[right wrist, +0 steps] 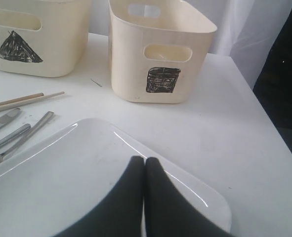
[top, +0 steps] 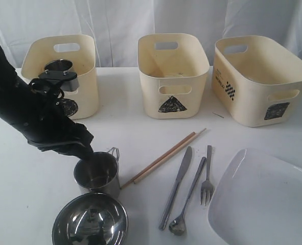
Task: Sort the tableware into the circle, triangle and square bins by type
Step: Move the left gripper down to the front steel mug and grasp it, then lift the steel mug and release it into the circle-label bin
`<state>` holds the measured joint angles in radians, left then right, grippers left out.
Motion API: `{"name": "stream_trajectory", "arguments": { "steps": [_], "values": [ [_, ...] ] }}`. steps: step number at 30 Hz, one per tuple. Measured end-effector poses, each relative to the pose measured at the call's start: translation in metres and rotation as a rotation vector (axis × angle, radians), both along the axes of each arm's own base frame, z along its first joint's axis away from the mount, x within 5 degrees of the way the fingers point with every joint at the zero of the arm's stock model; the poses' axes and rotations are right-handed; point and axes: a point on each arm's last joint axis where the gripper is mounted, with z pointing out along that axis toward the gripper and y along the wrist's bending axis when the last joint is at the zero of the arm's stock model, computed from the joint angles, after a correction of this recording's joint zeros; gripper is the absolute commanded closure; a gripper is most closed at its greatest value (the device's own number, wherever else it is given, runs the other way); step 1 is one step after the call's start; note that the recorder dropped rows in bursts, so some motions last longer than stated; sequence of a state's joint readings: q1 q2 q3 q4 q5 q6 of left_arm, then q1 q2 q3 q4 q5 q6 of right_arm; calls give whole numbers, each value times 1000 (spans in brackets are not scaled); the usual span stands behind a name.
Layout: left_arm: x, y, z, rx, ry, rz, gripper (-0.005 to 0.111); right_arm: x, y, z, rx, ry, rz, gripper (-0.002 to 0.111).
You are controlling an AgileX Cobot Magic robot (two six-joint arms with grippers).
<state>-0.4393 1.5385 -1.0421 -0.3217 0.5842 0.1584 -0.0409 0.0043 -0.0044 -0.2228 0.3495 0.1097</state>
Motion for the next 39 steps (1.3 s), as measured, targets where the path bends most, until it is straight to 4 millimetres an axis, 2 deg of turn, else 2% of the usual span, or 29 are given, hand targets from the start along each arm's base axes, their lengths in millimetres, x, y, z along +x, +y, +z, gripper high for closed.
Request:
{"name": "stream_trajectory", "arguments": {
  "steps": [14, 26, 28, 30, 35, 39],
  "values": [
    [11, -10, -39, 18, 112, -41, 42, 0, 0, 0, 0, 0, 0, 108],
    [17, -13, -60, 28, 142, -42, 44, 0, 0, 0, 0, 0, 0, 108],
    [19, -14, -60, 27, 130, -37, 51, 0, 0, 0, 0, 0, 0, 108],
    [20, -14, -60, 25, 115, -31, 63, 0, 0, 0, 0, 0, 0, 108],
    [21, -14, -60, 24, 106, -27, 104, 0, 0, 0, 0, 0, 0, 108],
    [21, -13, -57, 25, 86, -32, 107, 0, 0, 0, 0, 0, 0, 108]
  ]
}}
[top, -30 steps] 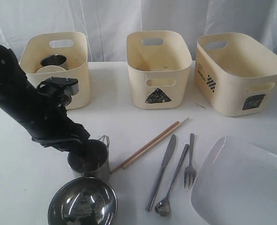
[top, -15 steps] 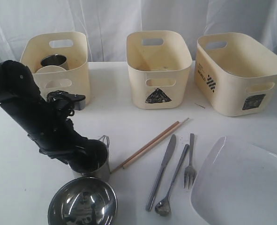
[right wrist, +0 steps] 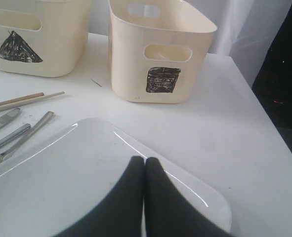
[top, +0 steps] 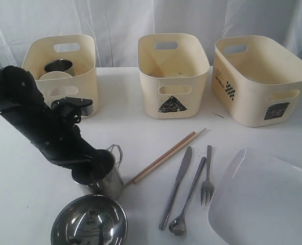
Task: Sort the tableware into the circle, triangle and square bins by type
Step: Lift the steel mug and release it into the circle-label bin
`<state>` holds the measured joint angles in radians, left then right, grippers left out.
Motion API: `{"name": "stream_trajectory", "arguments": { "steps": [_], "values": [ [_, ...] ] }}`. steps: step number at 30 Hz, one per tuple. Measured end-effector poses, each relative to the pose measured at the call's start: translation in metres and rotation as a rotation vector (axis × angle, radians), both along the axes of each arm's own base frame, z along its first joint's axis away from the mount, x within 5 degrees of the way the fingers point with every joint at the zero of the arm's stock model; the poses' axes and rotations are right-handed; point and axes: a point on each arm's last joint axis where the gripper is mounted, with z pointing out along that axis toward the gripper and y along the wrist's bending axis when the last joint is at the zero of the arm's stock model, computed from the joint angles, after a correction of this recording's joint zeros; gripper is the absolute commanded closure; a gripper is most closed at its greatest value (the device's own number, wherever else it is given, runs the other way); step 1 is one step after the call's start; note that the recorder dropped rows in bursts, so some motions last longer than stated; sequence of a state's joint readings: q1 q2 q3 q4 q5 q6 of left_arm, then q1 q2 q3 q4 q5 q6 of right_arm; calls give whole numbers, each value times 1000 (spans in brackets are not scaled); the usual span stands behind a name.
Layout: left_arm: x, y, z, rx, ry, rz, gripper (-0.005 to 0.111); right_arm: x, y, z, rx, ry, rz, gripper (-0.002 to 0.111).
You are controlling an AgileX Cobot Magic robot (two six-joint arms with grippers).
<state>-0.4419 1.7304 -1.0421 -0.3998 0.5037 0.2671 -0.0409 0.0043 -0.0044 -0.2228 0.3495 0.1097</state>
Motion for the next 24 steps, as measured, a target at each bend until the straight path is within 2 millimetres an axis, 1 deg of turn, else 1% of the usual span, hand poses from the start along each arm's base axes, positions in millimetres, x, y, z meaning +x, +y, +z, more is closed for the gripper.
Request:
{"name": "stream_trajectory", "arguments": {
  "steps": [4, 7, 10, 15, 17, 19, 22, 24],
  "values": [
    [0, 1, 14, -20, -62, 8, 107, 0, 0, 0, 0, 0, 0, 108],
    [2, 1, 35, -42, -132, 2, 107, 0, 0, 0, 0, 0, 0, 108],
    [6, 1, 64, -52, -238, -18, 107, 0, 0, 0, 0, 0, 0, 108],
    [20, 7, 119, 17, -513, -62, 107, 0, 0, 0, 0, 0, 0, 108],
    [29, 13, 138, 56, -600, -35, 107, 0, 0, 0, 0, 0, 0, 108],
    [40, 23, 157, 91, -683, 28, 107, 0, 0, 0, 0, 0, 0, 108],
    [59, 45, 178, 133, -768, 136, 107, 0, 0, 0, 0, 0, 0, 108],
    [70, 58, 187, 150, -800, 192, 107, 0, 0, 0, 0, 0, 0, 108]
  ]
}}
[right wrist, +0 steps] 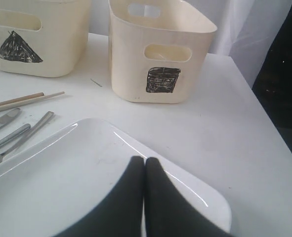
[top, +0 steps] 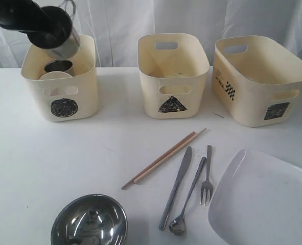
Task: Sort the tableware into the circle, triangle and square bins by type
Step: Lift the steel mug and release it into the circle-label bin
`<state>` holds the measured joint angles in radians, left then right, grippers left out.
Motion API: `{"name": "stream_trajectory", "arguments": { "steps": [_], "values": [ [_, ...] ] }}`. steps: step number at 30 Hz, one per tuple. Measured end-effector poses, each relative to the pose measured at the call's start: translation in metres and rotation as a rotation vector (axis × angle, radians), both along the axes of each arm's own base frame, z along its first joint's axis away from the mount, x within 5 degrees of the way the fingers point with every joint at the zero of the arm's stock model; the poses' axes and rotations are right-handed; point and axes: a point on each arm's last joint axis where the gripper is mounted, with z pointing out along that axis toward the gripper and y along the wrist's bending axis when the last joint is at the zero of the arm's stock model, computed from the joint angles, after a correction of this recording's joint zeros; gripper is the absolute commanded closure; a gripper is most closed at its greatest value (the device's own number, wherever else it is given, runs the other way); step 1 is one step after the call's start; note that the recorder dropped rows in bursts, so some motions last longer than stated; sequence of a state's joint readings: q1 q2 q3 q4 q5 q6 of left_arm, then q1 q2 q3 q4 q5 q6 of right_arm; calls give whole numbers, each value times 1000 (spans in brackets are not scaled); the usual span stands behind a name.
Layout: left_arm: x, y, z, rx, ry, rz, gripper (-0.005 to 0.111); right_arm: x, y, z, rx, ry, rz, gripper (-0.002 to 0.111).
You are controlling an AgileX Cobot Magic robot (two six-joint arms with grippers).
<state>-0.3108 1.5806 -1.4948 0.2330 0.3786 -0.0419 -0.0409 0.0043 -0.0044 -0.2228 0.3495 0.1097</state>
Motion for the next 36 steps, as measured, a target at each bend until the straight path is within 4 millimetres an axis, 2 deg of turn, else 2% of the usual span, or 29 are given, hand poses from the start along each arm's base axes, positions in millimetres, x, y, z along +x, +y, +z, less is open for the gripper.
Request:
{"name": "stream_trajectory", "arguments": {
  "steps": [4, 8, 18, 24, 27, 32, 34, 36],
  "values": [
    [22, 21, 3, -3, -28, 77, 107, 0, 0, 0, 0, 1, 0, 108],
    [47, 29, -10, -4, -28, 106, 107, 0, 0, 0, 0, 1, 0, 108],
    [101, 18, -74, 1, 22, 95, 107, 0, 0, 0, 0, 1, 0, 108],
    [116, 14, -99, 2, 39, 90, 106, 0, 0, 0, 0, 1, 0, 108],
    [119, 13, -103, 1, 37, 88, 93, 0, 0, 0, 0, 1, 0, 108],
    [120, 13, -103, -6, 26, 86, 63, 0, 0, 0, 0, 1, 0, 108],
    [120, 12, -103, -32, 27, 96, 58, 0, 0, 0, 0, 1, 0, 108],
    [120, 12, -102, -62, 33, 108, 59, 0, 0, 0, 0, 1, 0, 108]
  ]
}}
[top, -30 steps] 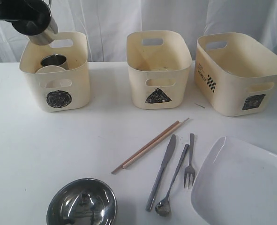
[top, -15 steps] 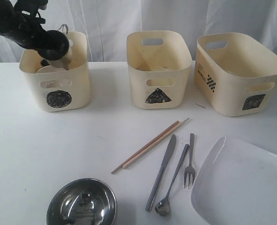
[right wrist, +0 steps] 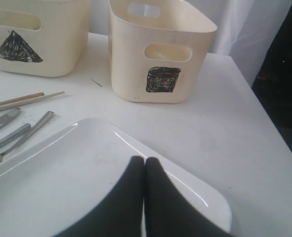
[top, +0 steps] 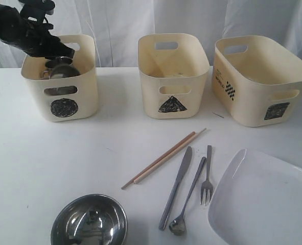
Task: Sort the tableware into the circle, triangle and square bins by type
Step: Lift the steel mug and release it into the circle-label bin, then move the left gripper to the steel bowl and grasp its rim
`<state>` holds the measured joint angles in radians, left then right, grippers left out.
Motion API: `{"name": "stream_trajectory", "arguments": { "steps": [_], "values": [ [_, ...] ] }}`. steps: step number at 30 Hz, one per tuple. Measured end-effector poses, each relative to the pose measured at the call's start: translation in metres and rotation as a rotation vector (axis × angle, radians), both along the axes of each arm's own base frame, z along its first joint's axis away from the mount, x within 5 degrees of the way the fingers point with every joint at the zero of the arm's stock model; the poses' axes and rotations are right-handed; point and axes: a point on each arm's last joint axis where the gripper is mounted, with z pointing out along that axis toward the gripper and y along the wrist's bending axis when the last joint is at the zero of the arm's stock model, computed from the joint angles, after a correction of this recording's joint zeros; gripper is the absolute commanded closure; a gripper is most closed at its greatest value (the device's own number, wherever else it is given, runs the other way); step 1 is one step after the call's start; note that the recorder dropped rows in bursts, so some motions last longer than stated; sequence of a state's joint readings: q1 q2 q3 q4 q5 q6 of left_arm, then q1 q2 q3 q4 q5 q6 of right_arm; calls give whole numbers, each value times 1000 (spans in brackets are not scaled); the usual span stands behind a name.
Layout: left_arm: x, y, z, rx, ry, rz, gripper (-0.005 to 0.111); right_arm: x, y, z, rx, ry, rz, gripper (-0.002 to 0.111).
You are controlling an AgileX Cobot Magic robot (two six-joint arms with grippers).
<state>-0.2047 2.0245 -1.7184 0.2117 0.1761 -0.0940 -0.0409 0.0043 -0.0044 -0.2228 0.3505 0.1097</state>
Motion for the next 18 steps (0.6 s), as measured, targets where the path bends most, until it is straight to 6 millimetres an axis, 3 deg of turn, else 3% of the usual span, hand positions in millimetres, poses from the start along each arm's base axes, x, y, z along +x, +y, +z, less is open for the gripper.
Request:
{"name": "stream_trajectory", "arguments": {
  "steps": [5, 8, 18],
  "values": [
    [-12, -1, 11, -28, 71, 17, 64, 0, 0, 0, 0, 0, 0, 108],
    [-26, -4, 27, -36, 112, 11, 64, 0, 0, 0, 0, 1, 0, 108],
    [-99, -13, 101, -96, 168, -93, 64, 0, 0, 0, 0, 5, -1, 108]
  ]
}}
